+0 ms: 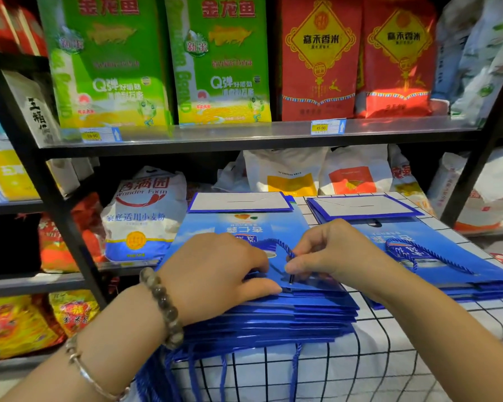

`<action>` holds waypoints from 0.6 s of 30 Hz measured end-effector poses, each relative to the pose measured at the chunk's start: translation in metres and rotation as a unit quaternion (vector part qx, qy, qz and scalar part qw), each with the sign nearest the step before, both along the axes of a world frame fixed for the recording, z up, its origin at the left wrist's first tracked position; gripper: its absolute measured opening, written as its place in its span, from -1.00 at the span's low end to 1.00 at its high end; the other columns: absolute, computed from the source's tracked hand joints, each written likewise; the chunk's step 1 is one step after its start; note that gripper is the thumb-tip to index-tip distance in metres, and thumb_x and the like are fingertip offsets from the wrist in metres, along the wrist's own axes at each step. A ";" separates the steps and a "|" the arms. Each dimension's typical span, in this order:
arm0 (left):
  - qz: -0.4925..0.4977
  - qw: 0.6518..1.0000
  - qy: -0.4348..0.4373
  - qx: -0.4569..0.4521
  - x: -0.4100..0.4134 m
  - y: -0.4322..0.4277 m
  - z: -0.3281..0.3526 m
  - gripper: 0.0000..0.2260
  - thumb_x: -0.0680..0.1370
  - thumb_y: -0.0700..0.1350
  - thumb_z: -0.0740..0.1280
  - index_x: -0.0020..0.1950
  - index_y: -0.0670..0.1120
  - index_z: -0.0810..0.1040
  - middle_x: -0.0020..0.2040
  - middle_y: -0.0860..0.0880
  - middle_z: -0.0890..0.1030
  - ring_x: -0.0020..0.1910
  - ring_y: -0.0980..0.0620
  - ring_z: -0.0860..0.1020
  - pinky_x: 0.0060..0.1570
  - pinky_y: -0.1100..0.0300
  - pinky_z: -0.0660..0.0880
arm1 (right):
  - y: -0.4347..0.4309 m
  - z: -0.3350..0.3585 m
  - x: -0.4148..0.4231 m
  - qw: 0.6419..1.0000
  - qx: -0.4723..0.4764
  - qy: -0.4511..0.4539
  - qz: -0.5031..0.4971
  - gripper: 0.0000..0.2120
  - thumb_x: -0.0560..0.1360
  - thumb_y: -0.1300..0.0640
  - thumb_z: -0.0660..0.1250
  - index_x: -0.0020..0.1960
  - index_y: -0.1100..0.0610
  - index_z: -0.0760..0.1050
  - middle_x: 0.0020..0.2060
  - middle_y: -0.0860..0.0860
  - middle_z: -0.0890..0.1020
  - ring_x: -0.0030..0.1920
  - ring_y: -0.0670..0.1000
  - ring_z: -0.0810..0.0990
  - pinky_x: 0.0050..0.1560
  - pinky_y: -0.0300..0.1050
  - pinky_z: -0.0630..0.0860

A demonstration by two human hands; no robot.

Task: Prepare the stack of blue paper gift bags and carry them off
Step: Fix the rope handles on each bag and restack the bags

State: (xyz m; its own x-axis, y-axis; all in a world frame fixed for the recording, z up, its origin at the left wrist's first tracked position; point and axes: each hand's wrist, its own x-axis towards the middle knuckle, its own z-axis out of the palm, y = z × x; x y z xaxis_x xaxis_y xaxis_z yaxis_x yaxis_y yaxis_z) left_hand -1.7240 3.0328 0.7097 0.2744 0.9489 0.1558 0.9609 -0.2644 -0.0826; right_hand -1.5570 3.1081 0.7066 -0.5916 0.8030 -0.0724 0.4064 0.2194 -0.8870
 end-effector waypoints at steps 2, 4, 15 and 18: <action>-0.001 1.000 0.005 0.010 0.000 0.000 -0.001 -0.58 0.52 0.30 0.03 0.19 0.12 0.46 0.14 0.12 0.56 0.07 0.14 0.48 -0.14 0.21 0.28 | 0.000 -0.001 0.000 1.000 -0.004 0.006 -0.003 -0.89 0.34 0.25 0.48 -0.31 0.22 0.57 -0.56 -0.02 0.57 -0.62 -0.21 0.45 -0.57 -0.42 0.31; 0.001 1.000 0.021 0.021 0.002 0.001 -0.003 -0.59 0.54 0.28 0.00 0.20 0.12 0.44 0.15 0.11 0.55 0.09 0.12 0.47 -0.17 0.20 0.24 | 0.000 -0.002 0.001 1.000 -0.006 0.010 -0.007 -0.90 0.34 0.25 0.47 -0.29 0.23 0.56 -0.60 -0.04 0.56 -0.63 -0.20 0.44 -0.59 -0.42 0.30; 0.014 0.995 0.093 0.040 0.009 0.005 -0.009 -0.61 0.61 0.17 -0.11 0.13 0.03 0.41 0.11 0.03 0.55 0.06 -0.04 0.51 -0.17 0.15 0.28 | 0.007 -0.010 -0.002 0.995 0.090 -0.038 0.014 -0.88 0.34 0.12 0.49 -0.35 0.05 0.59 -0.45 -0.12 0.58 -0.47 -0.22 0.48 -0.39 -0.40 0.43; 0.016 0.994 0.090 0.055 0.009 0.008 -0.010 -0.63 0.62 0.16 -0.09 0.13 0.01 0.41 0.10 0.01 0.56 0.04 -0.05 0.52 -0.14 0.14 0.32 | 0.006 -0.012 -0.001 0.992 0.104 -0.055 0.034 -0.72 0.45 0.01 0.36 -0.40 0.09 0.53 -0.47 -0.01 0.47 -0.42 -0.09 0.40 -0.35 -0.30 0.38</action>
State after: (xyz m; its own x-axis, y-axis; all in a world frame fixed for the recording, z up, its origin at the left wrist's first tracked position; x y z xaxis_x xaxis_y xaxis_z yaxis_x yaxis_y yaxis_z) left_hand -1.7151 3.0403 0.6994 0.2764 0.9380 0.2093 0.9358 -0.2131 -0.2808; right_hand -1.5575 3.1146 0.6949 -0.6428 0.7657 0.0226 0.4768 0.4230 -0.7705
